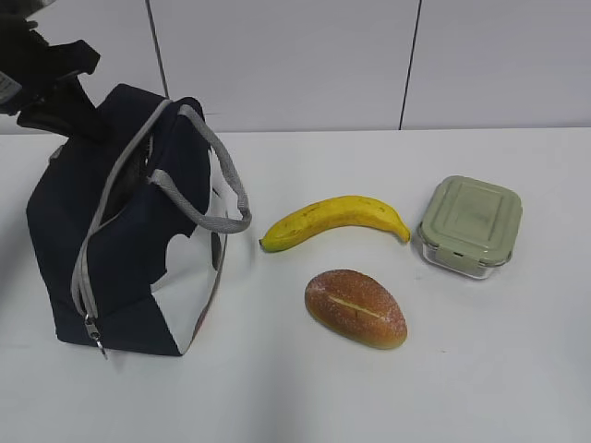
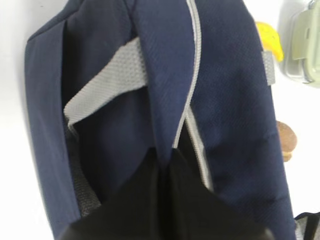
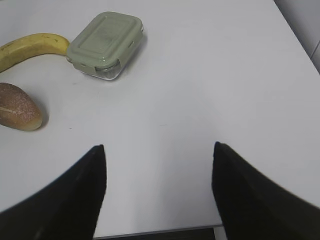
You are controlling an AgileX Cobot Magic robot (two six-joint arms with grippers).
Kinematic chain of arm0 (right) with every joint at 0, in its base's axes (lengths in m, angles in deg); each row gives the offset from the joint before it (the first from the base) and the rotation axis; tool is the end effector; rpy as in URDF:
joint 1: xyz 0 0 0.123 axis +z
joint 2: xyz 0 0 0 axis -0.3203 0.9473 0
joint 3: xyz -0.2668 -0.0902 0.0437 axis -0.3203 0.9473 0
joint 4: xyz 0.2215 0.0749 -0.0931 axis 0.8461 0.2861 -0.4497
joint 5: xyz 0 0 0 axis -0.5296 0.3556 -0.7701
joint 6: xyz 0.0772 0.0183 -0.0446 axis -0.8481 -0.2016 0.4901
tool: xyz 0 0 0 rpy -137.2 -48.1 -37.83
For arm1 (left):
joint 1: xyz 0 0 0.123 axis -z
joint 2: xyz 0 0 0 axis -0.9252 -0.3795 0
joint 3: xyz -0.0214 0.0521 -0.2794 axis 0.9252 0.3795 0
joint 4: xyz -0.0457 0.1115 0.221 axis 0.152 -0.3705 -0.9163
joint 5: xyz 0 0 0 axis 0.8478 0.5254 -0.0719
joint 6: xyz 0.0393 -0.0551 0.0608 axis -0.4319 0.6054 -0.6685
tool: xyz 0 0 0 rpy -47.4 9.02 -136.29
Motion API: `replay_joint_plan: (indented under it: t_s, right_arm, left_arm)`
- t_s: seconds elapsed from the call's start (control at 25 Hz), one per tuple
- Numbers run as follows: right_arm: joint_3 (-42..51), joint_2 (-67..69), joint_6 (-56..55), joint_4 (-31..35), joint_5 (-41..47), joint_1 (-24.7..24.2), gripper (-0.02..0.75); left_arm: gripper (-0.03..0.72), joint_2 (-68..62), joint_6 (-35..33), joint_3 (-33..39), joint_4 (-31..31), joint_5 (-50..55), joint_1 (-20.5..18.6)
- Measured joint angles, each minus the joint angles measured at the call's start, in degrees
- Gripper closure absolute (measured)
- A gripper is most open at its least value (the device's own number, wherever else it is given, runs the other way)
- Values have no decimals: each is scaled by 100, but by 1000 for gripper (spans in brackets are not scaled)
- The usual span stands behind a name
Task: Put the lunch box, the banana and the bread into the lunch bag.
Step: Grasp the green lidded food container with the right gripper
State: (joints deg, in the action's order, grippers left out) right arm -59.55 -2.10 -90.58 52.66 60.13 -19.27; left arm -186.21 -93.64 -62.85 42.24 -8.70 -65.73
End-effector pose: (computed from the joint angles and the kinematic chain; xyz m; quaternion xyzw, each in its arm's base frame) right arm -0.0122 -0.0099 0.2721 0.0403 0.8660 -0.0453 0.4963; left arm 0.3652 -0.0552 0.2992 0.1060 0.9481 -0.2317 0.1902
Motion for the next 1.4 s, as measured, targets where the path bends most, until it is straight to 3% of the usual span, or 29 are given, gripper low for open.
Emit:
replay_joint_plan:
  t_s: [0.48,1.4]
  right_arm:
    - [0,0,0,0,0,0,247]
    - [-307,22,0,359,-96,0,247]
  left_arm:
    - [688,0,0,0,711,27,2]
    - [688,0,-7,0,762,70,38]
